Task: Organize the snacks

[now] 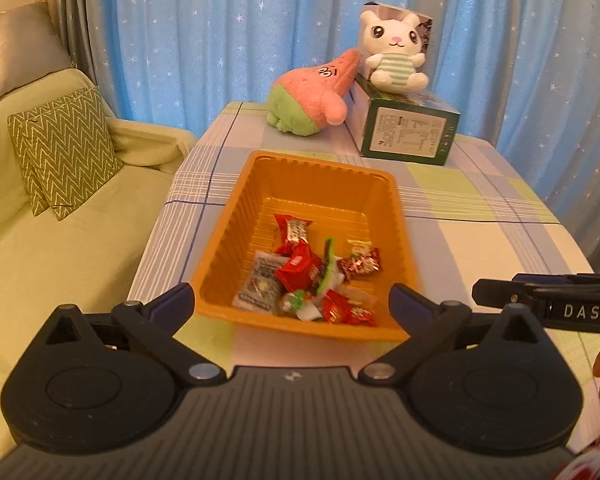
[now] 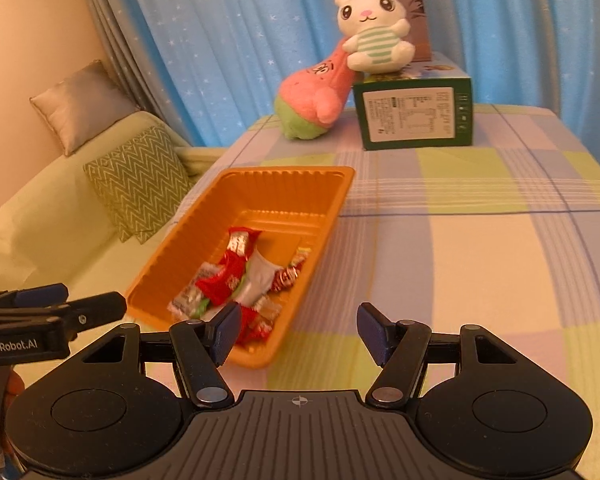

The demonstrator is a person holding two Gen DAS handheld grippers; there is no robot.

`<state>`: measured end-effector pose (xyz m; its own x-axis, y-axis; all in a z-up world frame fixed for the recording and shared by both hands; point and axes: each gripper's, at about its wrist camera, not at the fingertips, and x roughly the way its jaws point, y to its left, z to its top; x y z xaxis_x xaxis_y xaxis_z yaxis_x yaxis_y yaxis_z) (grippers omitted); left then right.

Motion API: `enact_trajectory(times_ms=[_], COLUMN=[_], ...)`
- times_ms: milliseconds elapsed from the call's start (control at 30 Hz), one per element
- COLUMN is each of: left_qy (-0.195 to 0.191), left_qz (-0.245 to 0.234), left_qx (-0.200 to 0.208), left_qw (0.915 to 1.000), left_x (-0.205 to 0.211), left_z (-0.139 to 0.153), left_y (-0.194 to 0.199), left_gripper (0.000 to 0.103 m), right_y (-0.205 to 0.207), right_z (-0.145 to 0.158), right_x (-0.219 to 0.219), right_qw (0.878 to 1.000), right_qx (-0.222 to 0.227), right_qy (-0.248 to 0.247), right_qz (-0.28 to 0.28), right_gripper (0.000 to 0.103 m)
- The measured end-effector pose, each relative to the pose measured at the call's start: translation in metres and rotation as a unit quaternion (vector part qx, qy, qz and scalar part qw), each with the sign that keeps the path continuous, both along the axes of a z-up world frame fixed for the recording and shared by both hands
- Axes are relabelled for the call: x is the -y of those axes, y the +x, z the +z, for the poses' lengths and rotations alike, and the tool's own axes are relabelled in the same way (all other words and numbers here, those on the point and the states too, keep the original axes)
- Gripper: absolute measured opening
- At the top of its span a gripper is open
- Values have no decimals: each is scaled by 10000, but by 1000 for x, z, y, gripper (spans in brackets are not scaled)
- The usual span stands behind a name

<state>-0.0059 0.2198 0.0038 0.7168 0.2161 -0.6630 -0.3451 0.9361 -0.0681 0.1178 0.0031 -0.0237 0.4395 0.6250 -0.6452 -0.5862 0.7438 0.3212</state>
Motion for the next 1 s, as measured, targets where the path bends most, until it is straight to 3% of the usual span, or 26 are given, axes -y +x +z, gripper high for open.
enact_trajectory(times_ms=[300,767,1000], left_qy=[-224,-272,-112], left_qz=[28,274,256], left_qx=[-8,83,69], left_qw=[9997,9992,9996], left_x=[45,90,107], left_z=[16,41,52], left_y=[-42,-103,-117], left_gripper=[102,102,103], right_y=[-49,-103,-123], right_z=[15,37,50], right_x=[35,90,105], right_qw=[9998,9982,9979], right_qx=[24,206,334], right_qy=[-137,-406,-365], right_qz=[-152,-384,-426], right_gripper=[77,79,79])
